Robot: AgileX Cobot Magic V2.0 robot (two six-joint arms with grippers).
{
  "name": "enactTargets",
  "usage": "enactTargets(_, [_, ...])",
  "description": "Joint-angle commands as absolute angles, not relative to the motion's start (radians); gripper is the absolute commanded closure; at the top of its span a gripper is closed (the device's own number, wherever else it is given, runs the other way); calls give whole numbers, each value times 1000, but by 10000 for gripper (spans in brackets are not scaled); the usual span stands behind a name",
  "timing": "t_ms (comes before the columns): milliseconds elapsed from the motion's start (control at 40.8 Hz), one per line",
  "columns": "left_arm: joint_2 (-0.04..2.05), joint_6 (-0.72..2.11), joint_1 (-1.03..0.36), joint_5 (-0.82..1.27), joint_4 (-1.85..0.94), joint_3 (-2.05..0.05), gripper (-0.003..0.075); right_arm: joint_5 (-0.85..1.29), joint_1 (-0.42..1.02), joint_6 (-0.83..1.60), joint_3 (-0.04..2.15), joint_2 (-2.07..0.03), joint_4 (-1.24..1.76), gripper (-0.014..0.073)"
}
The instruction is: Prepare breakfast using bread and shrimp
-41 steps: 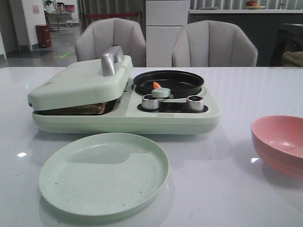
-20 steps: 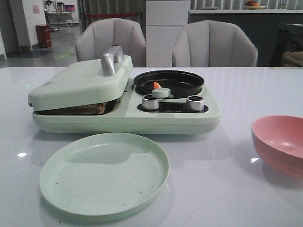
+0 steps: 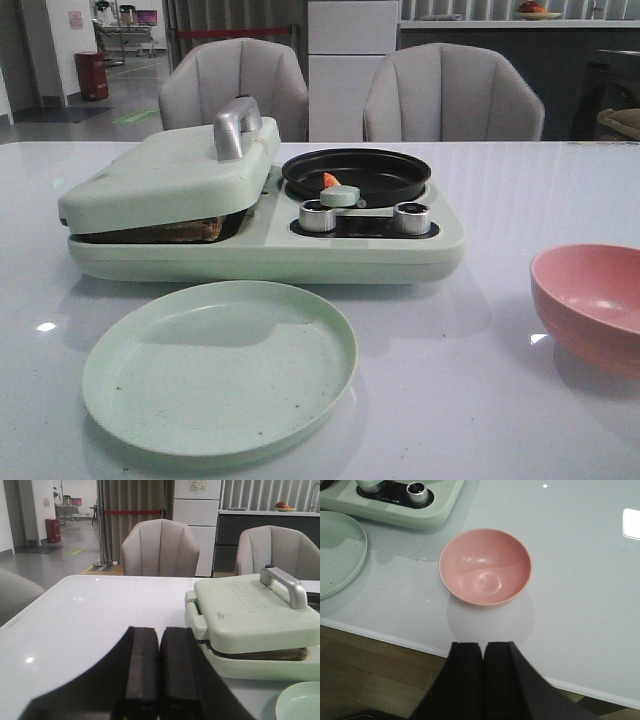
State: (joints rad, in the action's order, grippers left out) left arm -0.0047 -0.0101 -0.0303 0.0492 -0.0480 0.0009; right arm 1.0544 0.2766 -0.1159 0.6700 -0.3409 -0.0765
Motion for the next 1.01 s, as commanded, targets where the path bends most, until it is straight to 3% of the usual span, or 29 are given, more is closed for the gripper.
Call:
enactTargets(0, [-23,-21,-30,-44,-49,32,619,981,279,-117,695,-351,-85,559])
enactTargets(417, [-23,-21,-30,-44,-49,32,619,927,235,-95,658,-304,-112,559])
enactTargets(662, [-23,-21,-30,-44,-49,32,619,399,40,-96,374,-127,-126,559])
enactTargets(981, [-23,-21,-30,-44,-49,32,619,-7,-39,-106,2,32,-22,559])
